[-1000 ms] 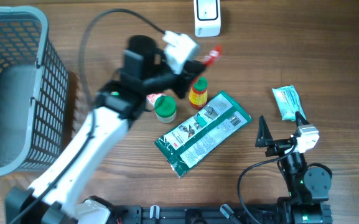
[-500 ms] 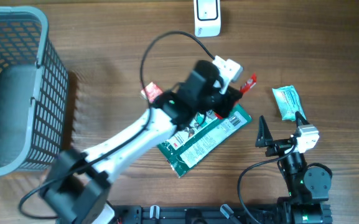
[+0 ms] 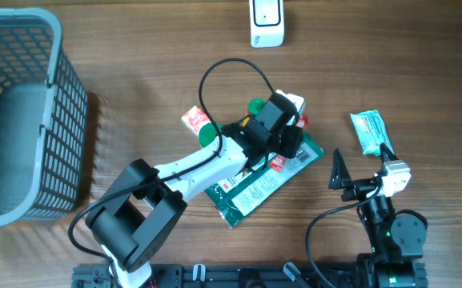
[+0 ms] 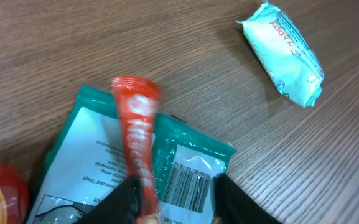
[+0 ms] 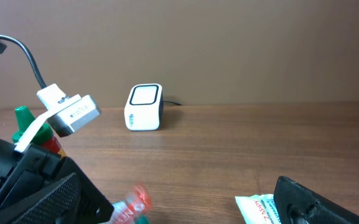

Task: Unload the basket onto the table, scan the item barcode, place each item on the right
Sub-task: 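Carry the red Nescafé stick over the green packet and release it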

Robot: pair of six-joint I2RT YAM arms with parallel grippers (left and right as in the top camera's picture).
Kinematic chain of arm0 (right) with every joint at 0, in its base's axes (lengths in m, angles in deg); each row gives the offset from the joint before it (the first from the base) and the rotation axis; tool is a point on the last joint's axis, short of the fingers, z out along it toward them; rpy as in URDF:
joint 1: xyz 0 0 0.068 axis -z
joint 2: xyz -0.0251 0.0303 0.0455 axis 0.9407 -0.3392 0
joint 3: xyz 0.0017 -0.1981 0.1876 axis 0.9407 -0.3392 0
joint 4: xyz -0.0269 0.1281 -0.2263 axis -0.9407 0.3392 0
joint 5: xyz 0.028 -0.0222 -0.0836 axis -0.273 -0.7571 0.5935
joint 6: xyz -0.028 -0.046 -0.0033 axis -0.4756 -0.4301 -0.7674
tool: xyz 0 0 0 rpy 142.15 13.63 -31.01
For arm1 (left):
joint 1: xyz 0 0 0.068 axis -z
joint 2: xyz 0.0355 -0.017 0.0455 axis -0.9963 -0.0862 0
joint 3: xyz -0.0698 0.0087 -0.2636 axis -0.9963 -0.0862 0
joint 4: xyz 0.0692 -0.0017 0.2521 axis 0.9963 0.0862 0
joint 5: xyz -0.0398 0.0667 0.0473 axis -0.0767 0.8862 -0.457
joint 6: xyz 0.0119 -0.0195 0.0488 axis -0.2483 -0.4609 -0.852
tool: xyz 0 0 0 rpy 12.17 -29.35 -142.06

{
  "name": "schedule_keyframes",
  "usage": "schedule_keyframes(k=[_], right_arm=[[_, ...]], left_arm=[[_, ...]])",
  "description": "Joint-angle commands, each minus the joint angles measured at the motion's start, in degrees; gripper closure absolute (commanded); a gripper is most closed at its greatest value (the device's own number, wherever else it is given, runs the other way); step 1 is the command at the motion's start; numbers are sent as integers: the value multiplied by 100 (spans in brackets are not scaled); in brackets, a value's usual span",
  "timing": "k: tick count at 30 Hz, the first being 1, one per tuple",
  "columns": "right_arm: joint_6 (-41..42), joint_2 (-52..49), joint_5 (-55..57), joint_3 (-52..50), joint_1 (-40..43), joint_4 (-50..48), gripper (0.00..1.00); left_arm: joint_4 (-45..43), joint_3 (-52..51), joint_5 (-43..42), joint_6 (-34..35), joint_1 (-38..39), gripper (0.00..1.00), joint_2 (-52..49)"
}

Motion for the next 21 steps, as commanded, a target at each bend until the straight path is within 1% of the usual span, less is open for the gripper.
schedule_keyframes(k=[1,6,9,11,14,17,20,21], right_arm=[[-35,15,105,-7,-24,-31,0],[-33,15,105,-7,-24,-31,0],[-35,15,103,-7,-24,-33,0],[-33,15,105,-7,-24,-31,0],[-35,15,105,-7,-24,-31,0],[-35,15,105,-7,-24,-31,0],[-33,15,103,-7,-24,-31,0],[-35,15,103,-7,-24,-31,0]], left_arm=[[-11,70,114,-42,22,49,103],[-13,72,114,-52,22,49,407],[-11,74,111,-52,22,49,791],[-11,74,114,-63,22,46,1093],[-22,74,122,-546,22,43,1604],[-129,74,306,-977,9,30,2059],[-433,74,942,-1685,9,6,2581],[-551,74,1207,-1961,9,2,2723]])
